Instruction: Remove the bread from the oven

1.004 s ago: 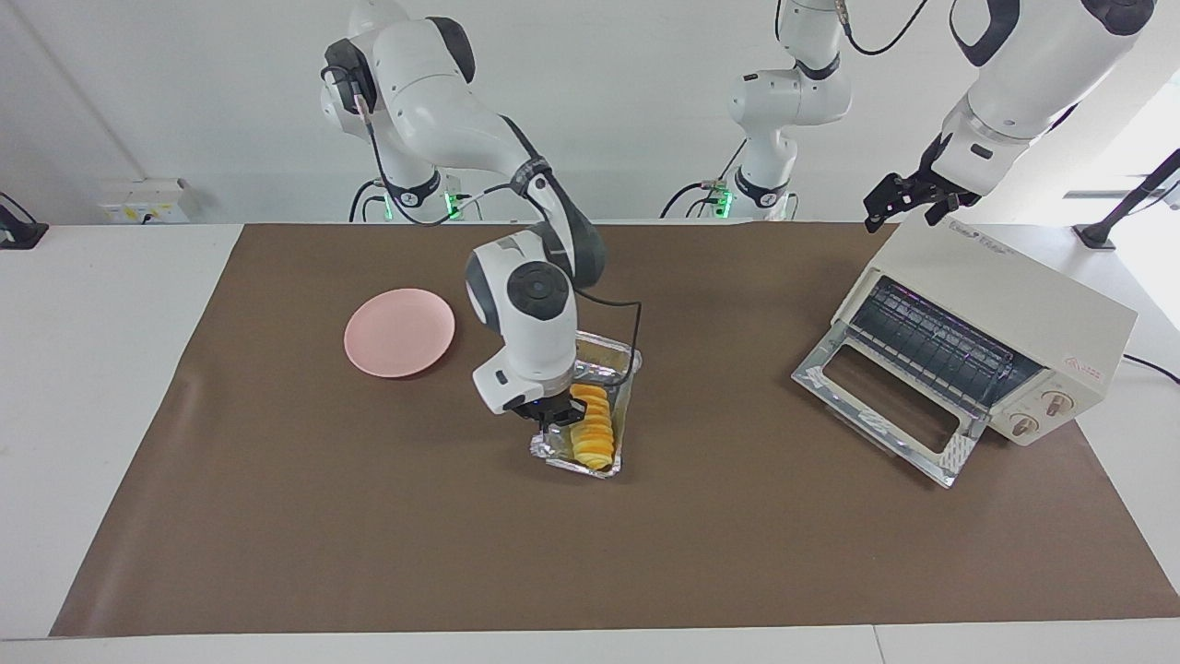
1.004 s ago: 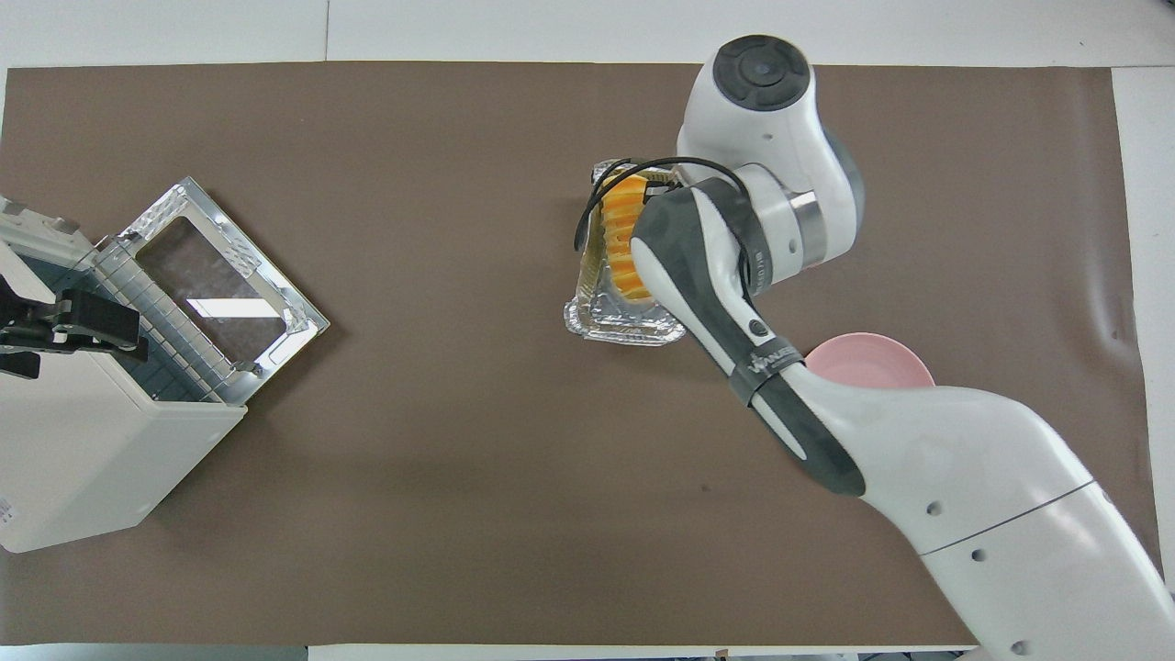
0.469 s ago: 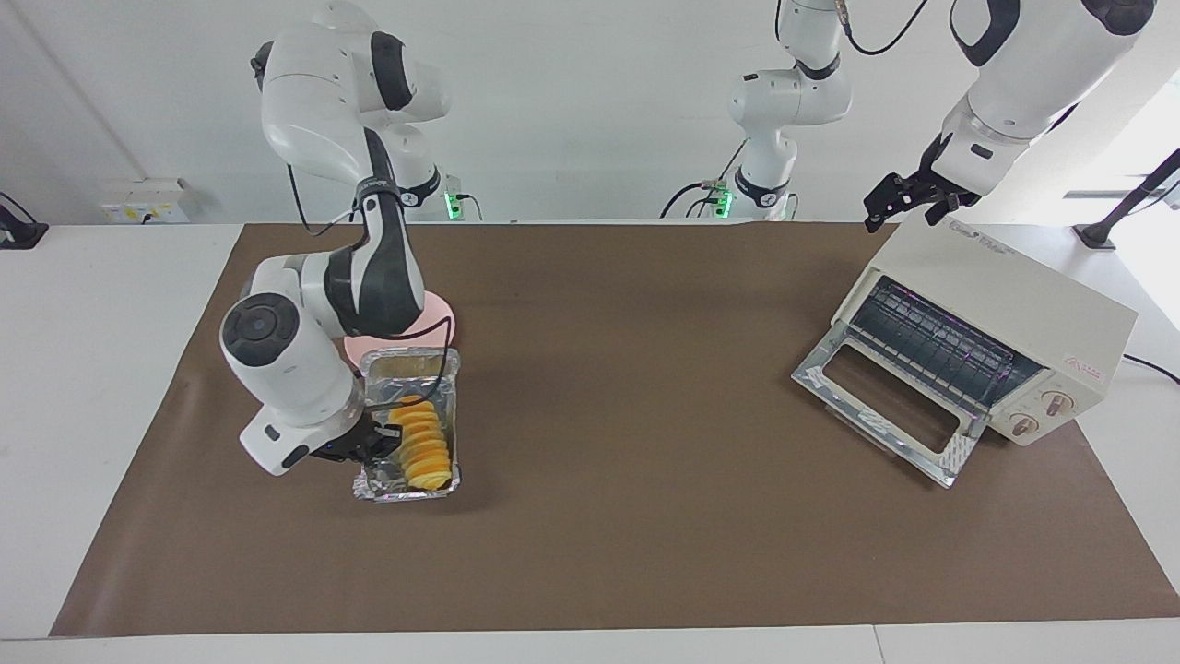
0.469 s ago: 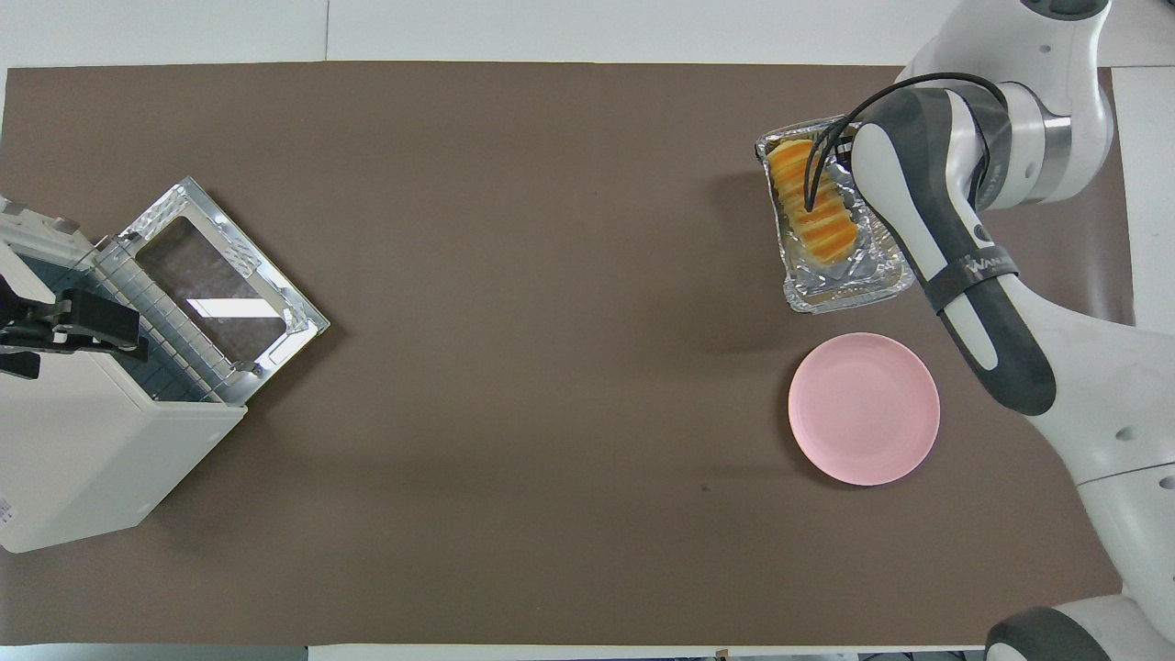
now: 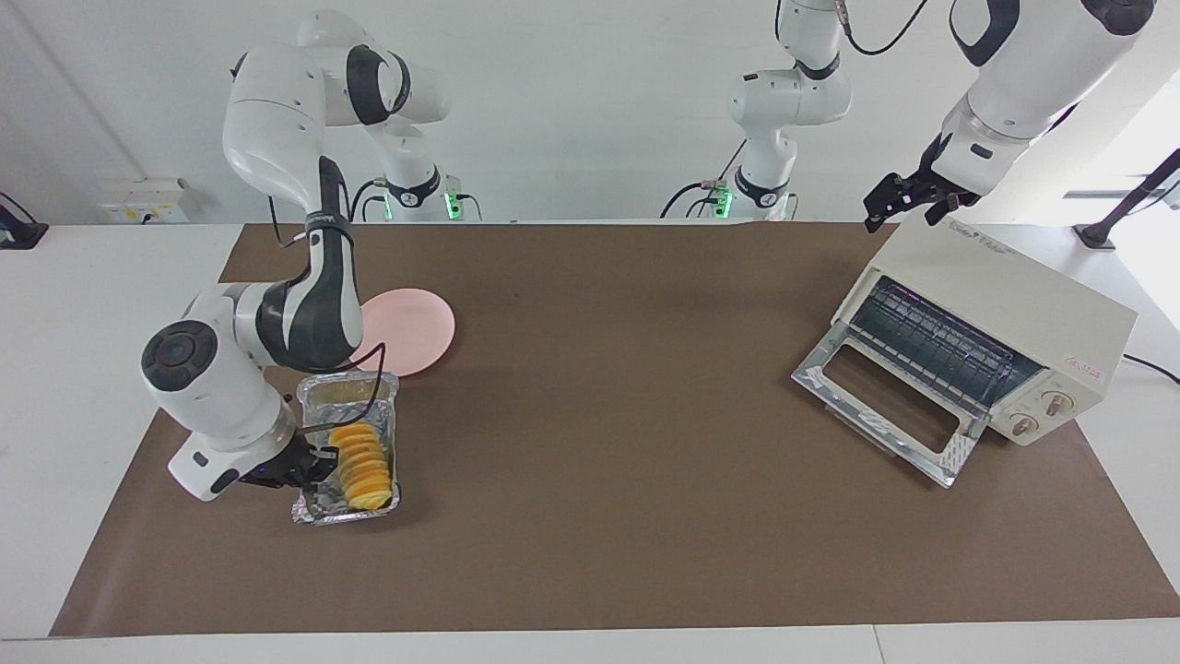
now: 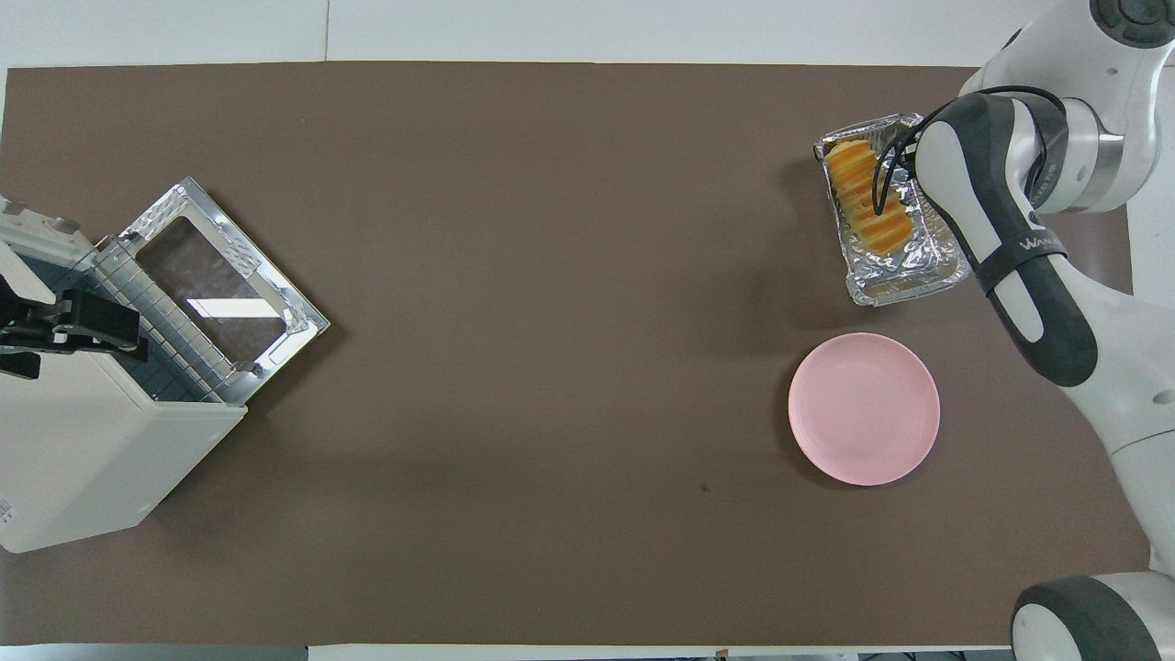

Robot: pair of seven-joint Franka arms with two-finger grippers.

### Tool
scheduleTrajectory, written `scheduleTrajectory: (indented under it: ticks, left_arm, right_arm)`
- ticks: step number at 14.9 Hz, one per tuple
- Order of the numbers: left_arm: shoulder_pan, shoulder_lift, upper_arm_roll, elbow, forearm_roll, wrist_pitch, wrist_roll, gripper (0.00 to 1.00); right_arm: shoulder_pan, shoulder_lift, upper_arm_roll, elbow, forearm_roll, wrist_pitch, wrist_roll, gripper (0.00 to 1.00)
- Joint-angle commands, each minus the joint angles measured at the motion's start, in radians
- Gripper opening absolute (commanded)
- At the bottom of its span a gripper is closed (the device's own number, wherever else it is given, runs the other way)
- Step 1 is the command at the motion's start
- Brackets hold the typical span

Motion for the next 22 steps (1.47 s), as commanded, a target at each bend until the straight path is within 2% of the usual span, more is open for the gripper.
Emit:
scheduleTrajectory:
  ticks: [1,5,8,9,11,15,20,22]
  left_arm:
    - [0.014,-0.001,-0.01,0.007,0.016,-0.018,0.014,1.0]
    - [0.014,-0.001,-0.01,0.007,0.016,-0.018,0.014,1.0]
    - [0.014,-0.001,-0.01,0.007,0.016,-0.018,0.014,1.0]
    - [0.014,-0.001,-0.01,0.007,0.016,-0.018,0.014,1.0]
    - [0.014,-0.001,-0.01,0.007,0.016,-0.018,0.014,1.0]
    - [0.014,-0.001,-0.01,0.007,0.016,-0.018,0.014,1.0]
    - [0.014,-0.001,-0.01,0.007,0.016,-0.018,0.014,1.0]
    - [0.014,-0.001,-0.01,0.007,0.016,-0.018,0.014,1.0]
  right_arm:
    - [-0.012,-0.024,0.011,-0.077,0.026,0.064,0.083,0.0]
    - [-0.006,-0.026,0.011,-0.07,0.124,0.07,0.137,0.0]
    - [0.006,-0.027,0.011,-0.072,0.115,0.083,0.155,0.0]
    - [0.013,-0.027,0.011,-0.077,0.112,0.086,0.16,0.24]
    - [0.047,-0.029,0.011,-0.08,0.109,0.086,0.165,1.0]
    - [0.078,-0.058,0.008,-0.077,0.06,0.017,0.178,1.0]
    - [0.081,-0.07,0.011,-0.075,-0.003,-0.006,0.174,1.0]
    - [0.115,-0.076,0.011,-0.08,-0.006,-0.028,0.175,1.0]
